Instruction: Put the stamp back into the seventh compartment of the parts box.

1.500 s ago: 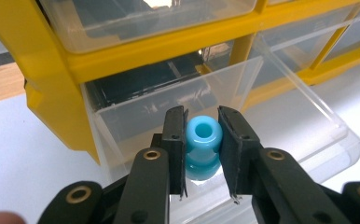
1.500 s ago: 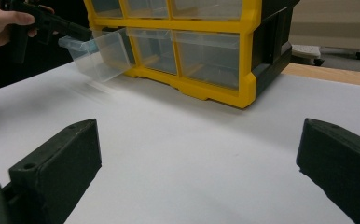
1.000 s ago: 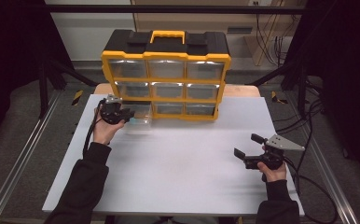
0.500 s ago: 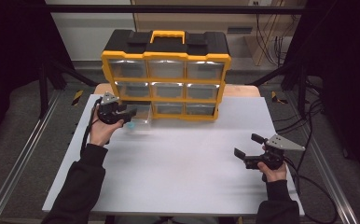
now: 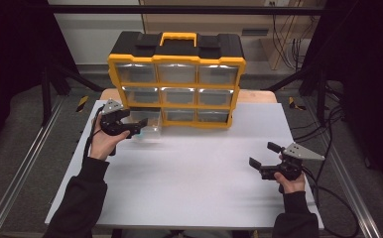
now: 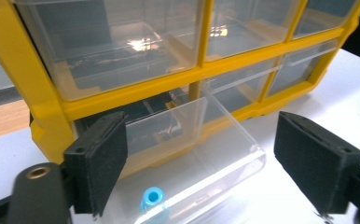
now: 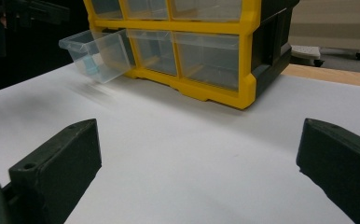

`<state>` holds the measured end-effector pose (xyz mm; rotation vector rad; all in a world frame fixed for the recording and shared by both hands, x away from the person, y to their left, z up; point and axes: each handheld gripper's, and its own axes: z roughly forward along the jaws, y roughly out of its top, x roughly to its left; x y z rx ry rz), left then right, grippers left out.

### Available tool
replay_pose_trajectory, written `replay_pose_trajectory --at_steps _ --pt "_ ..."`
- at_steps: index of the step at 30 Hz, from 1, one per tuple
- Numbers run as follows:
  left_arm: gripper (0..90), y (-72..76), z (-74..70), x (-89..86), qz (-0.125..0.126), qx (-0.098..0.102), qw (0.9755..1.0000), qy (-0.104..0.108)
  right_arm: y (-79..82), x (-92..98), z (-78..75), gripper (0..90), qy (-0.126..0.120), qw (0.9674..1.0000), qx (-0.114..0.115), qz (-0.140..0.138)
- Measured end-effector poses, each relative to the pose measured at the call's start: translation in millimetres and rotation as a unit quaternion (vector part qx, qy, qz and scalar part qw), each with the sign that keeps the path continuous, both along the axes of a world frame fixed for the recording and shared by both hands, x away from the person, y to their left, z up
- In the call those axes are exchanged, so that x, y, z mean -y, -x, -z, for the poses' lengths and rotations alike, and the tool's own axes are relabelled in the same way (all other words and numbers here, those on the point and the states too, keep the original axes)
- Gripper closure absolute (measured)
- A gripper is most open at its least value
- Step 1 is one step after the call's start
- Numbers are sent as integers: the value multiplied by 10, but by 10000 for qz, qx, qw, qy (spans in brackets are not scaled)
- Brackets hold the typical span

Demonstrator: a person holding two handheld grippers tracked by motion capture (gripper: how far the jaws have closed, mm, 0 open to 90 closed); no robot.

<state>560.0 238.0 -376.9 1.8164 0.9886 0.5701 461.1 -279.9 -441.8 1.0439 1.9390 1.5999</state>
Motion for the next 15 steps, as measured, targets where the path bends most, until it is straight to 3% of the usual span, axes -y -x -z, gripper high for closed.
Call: replay_pose_trajectory --at_steps 15 --pt "36 215 -2 -17 198 233 9995 -1 2 -2 0 3 -2 10000 -7 -16"
